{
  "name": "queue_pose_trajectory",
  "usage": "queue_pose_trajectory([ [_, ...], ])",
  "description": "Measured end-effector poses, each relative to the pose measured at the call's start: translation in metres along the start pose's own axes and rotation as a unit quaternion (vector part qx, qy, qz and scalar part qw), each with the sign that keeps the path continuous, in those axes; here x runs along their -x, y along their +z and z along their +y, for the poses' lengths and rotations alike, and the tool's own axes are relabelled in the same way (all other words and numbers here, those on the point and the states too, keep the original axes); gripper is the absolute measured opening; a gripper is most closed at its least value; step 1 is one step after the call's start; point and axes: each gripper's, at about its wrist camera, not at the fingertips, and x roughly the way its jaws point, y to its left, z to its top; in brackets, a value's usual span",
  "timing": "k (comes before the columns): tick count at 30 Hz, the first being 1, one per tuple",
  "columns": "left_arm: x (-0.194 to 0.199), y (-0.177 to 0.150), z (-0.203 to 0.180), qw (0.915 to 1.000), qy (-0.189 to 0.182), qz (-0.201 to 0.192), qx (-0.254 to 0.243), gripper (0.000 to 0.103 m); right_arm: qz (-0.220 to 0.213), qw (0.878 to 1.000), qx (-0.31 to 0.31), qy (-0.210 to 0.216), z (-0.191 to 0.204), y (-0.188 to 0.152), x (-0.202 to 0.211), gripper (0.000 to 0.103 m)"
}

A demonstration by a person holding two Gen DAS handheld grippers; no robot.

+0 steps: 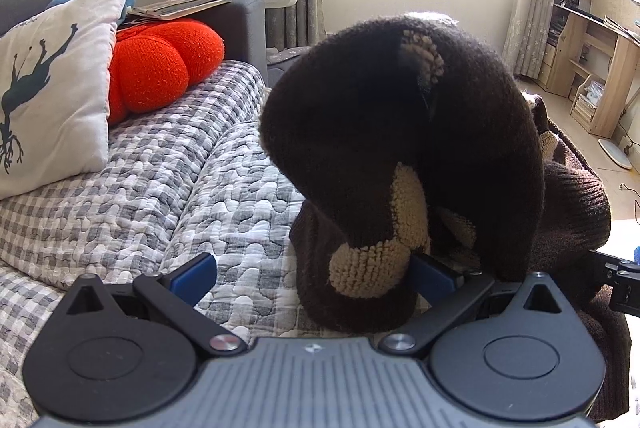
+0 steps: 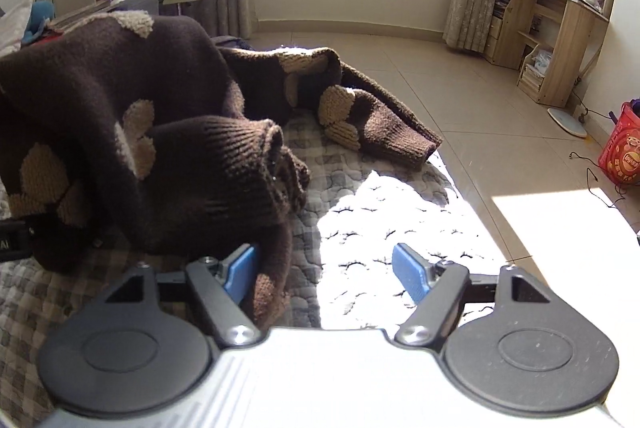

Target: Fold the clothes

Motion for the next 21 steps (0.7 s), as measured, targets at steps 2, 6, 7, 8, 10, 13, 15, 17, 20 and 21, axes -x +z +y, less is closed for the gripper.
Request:
queue_pose_trajectory([
  [2, -0.001, -0.001, 0.000, 1.0000, -0.002, 0.000, -0.004, 0.102, -0.003, 1.000, -0.004, 0.024, 0.004, 0.005, 0.000, 0.080],
  [6, -0.001, -0.001, 0.002, 1.0000, -0.007, 0.000, -0.005, 0.102, -0.022, 0.996, -0.026, 0.082, 0.003, 0.013, -0.012, 0.080],
  [7, -0.001, -0.001, 0.003, 0.9999, -0.011, 0.001, -0.003, 0.102, -0.032, 0.995, -0.027, 0.093, 0.004, 0.013, -0.016, 0.079],
  [8, -0.001, -0.001, 0.005, 0.9999, -0.014, 0.002, -0.001, 0.102, -0.037, 0.994, -0.027, 0.099, 0.005, 0.013, -0.021, 0.074],
  [10, -0.001, -0.001, 0.007, 0.9997, -0.022, 0.002, 0.001, 0.102, -0.038, 0.993, -0.028, 0.107, 0.008, 0.013, -0.029, 0.063],
  [13, 0.000, -0.001, 0.014, 0.9994, -0.034, 0.000, 0.006, 0.102, -0.049, 0.993, -0.024, 0.107, 0.011, 0.012, -0.035, 0.044],
  [15, 0.003, -0.002, 0.019, 0.9992, -0.039, -0.005, 0.010, 0.102, -0.065, 0.992, -0.017, 0.110, 0.011, 0.012, -0.032, 0.031],
  [17, 0.007, -0.002, 0.025, 0.9990, -0.042, -0.009, 0.015, 0.102, -0.074, 0.990, -0.018, 0.121, 0.011, 0.011, -0.024, 0.014],
  [20, 0.012, -0.005, 0.034, 0.9987, -0.044, -0.014, 0.021, 0.102, -0.076, 0.985, -0.024, 0.150, 0.006, 0.010, -0.016, 0.010],
  [21, 0.014, -0.006, 0.036, 0.9987, -0.044, -0.015, 0.022, 0.102, -0.076, 0.983, -0.025, 0.164, 0.003, 0.010, -0.015, 0.010],
])
